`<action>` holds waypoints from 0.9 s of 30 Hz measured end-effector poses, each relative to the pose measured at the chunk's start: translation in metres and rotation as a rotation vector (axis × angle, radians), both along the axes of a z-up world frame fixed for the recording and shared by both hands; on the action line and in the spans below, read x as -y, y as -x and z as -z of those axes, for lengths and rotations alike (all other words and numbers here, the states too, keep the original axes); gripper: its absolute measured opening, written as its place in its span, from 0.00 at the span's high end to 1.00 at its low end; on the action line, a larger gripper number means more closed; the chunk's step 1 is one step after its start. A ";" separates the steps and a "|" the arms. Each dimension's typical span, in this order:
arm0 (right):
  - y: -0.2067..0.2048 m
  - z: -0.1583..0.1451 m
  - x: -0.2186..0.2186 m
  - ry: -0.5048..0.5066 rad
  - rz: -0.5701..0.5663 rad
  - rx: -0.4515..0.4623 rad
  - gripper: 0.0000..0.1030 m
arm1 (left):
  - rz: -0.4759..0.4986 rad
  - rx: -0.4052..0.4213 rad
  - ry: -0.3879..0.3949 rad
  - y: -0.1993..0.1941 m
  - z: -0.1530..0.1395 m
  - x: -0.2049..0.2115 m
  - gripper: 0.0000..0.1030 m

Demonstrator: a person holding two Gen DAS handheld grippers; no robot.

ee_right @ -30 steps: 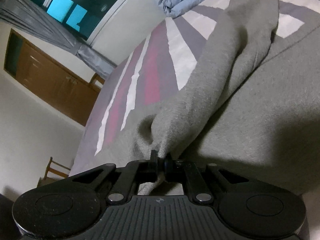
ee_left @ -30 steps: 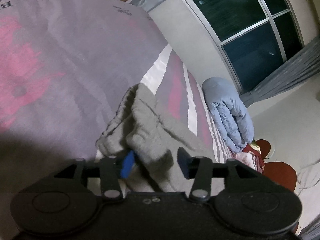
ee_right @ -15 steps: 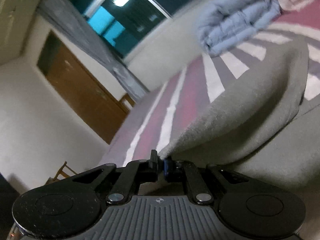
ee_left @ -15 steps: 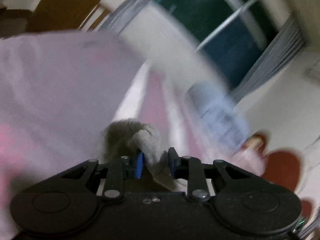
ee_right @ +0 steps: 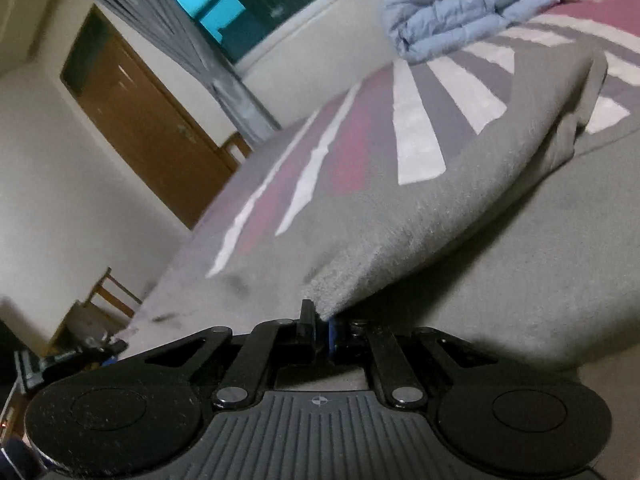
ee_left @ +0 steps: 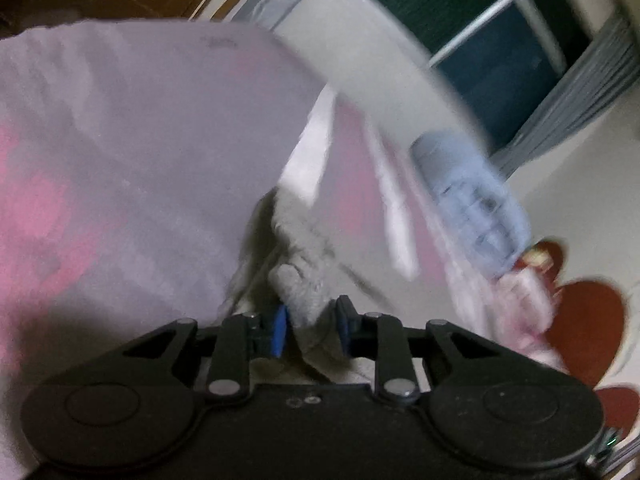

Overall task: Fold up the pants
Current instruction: 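Open both grippers to release the folded sweatpants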

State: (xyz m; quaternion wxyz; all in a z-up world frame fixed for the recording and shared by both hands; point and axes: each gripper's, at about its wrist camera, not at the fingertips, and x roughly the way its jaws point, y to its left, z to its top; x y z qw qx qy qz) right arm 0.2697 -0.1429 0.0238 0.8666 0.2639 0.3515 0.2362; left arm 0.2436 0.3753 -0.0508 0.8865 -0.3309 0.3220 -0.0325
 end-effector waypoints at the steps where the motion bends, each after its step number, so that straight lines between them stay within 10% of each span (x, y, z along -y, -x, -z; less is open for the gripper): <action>1: -0.006 0.009 -0.007 0.039 -0.002 -0.047 0.94 | 0.007 -0.026 -0.022 -0.003 0.006 0.003 0.85; 6: -0.008 0.027 -0.006 -0.003 0.027 -0.122 0.94 | -0.010 -0.022 -0.056 0.002 0.000 0.008 0.77; 11: 0.008 -0.003 0.018 0.051 0.044 -0.024 0.69 | -0.095 -0.036 -0.243 0.031 -0.025 0.031 0.57; 22: -0.055 -0.046 0.072 0.113 0.211 -0.008 0.69 | -0.063 -0.054 -0.336 0.007 -0.033 0.155 0.53; 27: -0.087 -0.038 0.058 0.149 0.142 -0.101 0.69 | -0.060 -0.127 -0.509 -0.008 -0.012 0.197 0.42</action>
